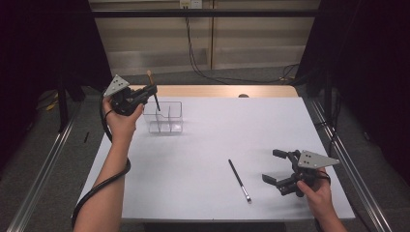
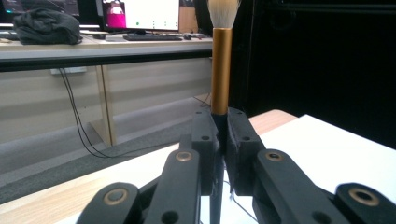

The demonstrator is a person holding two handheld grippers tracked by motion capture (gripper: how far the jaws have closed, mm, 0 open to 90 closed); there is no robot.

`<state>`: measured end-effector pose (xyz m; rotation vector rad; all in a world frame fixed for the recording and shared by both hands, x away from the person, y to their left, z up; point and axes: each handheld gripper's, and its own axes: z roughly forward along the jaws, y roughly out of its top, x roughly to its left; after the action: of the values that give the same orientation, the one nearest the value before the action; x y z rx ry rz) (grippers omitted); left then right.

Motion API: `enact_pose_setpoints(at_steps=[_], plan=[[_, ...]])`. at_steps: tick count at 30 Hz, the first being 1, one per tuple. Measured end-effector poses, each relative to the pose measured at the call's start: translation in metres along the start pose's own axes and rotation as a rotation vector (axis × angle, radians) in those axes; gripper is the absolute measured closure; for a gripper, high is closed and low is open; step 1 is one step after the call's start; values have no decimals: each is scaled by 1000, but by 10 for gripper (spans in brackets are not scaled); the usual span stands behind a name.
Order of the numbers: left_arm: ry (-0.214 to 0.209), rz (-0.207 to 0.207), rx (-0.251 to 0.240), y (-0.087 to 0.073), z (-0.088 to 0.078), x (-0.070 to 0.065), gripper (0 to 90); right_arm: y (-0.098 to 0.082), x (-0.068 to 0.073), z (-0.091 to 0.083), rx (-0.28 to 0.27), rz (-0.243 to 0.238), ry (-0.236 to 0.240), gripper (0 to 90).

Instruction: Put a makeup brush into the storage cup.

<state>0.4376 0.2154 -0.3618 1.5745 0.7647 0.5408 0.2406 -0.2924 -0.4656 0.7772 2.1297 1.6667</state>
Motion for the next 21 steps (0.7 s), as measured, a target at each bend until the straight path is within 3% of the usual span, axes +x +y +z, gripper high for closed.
enact_pose_setpoints(at_steps=[21], plan=[[62, -14, 2, 2, 2, 15, 834, 0, 0, 1, -1, -4, 4, 9]])
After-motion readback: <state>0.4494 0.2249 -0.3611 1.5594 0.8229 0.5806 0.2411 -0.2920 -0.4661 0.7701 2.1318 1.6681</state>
